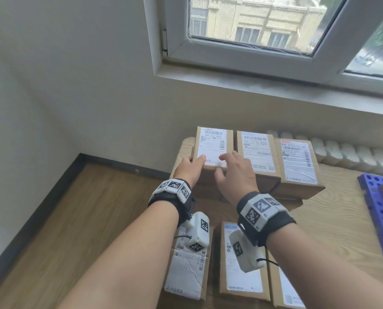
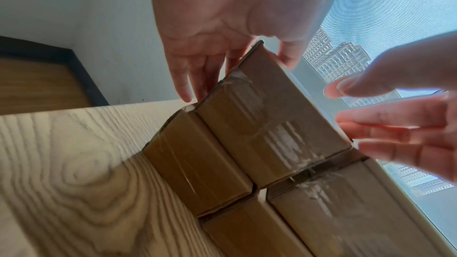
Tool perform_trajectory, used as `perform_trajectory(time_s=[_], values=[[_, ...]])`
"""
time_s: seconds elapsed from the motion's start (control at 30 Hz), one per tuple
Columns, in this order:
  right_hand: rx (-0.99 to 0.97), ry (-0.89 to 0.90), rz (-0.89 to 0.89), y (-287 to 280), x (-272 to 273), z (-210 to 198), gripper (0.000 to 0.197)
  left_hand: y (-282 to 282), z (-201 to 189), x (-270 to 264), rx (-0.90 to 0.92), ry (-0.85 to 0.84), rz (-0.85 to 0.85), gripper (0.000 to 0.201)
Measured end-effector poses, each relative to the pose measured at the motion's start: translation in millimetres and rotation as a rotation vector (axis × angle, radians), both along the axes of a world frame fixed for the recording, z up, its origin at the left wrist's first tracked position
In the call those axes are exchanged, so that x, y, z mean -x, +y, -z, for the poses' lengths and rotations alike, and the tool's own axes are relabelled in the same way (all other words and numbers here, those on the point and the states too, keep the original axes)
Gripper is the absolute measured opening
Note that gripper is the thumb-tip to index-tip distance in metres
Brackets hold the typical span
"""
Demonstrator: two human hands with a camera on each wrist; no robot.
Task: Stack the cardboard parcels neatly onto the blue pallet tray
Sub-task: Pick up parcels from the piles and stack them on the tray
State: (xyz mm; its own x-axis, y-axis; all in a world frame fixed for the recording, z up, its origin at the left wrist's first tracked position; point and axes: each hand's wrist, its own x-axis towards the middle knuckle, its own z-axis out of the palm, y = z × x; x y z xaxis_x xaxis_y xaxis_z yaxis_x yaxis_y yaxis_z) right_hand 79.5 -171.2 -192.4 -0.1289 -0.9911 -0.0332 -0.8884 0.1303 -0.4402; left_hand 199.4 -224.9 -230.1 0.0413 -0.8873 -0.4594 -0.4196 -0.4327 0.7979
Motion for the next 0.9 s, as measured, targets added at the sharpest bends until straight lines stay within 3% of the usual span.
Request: perform_trajectory(time_s=[0.3, 0.5, 0.73, 0.9], values=[[-0.155, -0.048, 0.111, -13, -6, -19, 0.045, 1, -1, -2, 0.005, 0.050, -0.012, 0.050], [-0.099, -0.145, 0.155, -8, -10, -21, 0.047, 8, 0, -14, 0.011, 0.120, -0.041, 0.046], [0.017, -0.294, 0.177, -2, -19, -23, 0.056, 22, 3, -30, 0.015, 0.373, -0.144, 0.061], [0.047, -0.345, 0.171, 12, -13, -23, 0.046, 15, 14, -43, -0.033, 0.586, -0.224, 0.097]])
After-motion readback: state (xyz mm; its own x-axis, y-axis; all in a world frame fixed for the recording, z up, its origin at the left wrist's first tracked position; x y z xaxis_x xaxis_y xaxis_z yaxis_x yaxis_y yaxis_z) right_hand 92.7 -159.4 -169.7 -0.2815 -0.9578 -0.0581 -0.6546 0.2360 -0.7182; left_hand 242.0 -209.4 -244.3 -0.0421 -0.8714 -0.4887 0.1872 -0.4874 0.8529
